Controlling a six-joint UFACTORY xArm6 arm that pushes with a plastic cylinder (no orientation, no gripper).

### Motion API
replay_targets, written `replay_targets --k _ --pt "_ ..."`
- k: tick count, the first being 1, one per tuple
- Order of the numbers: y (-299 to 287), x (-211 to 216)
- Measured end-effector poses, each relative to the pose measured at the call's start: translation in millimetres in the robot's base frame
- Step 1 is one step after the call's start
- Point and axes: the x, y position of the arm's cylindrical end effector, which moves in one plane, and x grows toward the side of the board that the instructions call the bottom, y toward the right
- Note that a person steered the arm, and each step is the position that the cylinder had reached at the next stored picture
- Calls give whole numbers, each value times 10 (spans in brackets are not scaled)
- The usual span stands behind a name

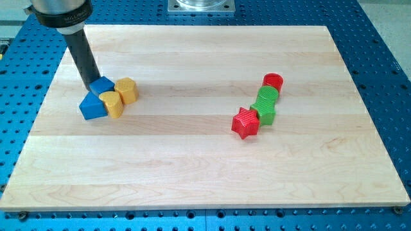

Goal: Move your arm to the top right of the red circle

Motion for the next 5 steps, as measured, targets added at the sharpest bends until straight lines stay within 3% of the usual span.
replay_targets --k 1,2,3,4,5 --pt "31 31" --pt "49 -427" --pt "672 -1097" --pt "1830 -1356" --pt "3057 -989"
